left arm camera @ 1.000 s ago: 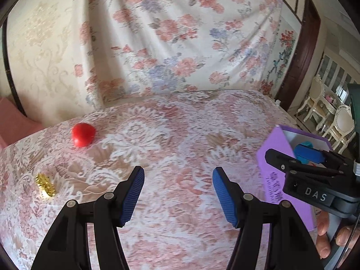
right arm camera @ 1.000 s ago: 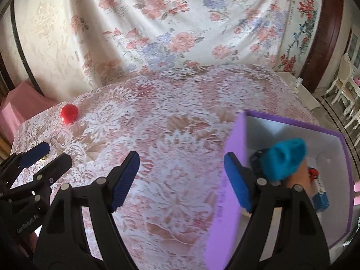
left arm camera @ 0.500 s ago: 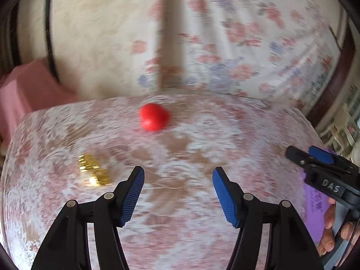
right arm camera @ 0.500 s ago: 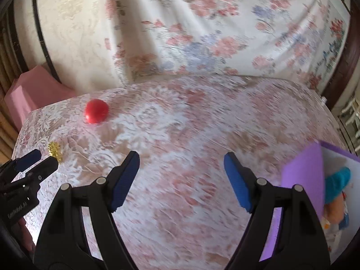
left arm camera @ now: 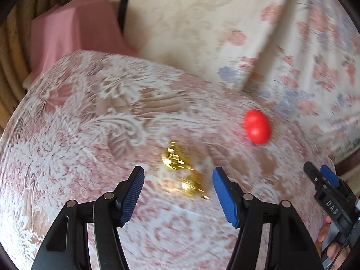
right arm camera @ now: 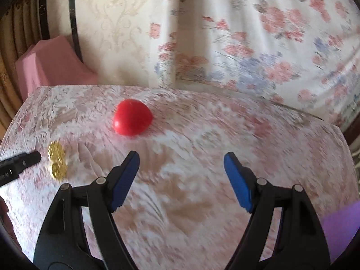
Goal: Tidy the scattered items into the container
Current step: 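Withdraw both open tools toward the red ball and gold trinket on the bed, then grasp the gold trinket with left tool while right tool grasps red ball, then lift and carry the gold trinket and red ball over the purple box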
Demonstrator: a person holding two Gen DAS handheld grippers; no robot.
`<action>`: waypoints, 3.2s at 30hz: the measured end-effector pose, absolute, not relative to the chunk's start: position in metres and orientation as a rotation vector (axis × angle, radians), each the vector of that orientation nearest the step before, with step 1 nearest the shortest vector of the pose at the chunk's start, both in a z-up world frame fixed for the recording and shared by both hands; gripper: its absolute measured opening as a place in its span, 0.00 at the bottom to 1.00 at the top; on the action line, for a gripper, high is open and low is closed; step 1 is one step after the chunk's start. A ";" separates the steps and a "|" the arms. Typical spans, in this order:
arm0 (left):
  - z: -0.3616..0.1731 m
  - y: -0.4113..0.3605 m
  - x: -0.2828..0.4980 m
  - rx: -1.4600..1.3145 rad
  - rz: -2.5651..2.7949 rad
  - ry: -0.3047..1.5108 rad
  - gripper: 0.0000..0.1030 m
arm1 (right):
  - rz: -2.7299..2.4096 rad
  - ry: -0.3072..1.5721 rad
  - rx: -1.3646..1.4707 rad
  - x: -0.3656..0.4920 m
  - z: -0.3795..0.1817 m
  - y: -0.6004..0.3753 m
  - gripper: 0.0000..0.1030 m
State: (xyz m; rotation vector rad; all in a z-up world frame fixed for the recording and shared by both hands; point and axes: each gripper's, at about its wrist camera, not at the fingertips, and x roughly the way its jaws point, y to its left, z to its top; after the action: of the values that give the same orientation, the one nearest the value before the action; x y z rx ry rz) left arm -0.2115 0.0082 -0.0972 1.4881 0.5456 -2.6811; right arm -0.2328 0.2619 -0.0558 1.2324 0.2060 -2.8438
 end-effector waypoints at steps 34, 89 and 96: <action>-0.132 0.044 -0.228 1.403 -2.698 0.225 0.40 | -2.623 0.142 1.251 -0.335 -0.124 0.213 0.47; -0.072 0.109 -0.122 1.408 -3.007 0.198 0.36 | -2.839 -0.165 1.190 -0.097 -0.050 0.319 0.46; -0.067 0.117 -0.118 1.403 -3.026 0.182 0.36 | -2.842 -0.164 1.183 -0.087 -0.044 0.322 0.46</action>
State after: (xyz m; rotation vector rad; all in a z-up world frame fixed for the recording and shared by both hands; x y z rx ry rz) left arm -0.1181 0.1166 -0.0665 1.4028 0.1817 -3.0257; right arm -0.0874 0.3219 -0.0444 1.1830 -0.1645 -2.8423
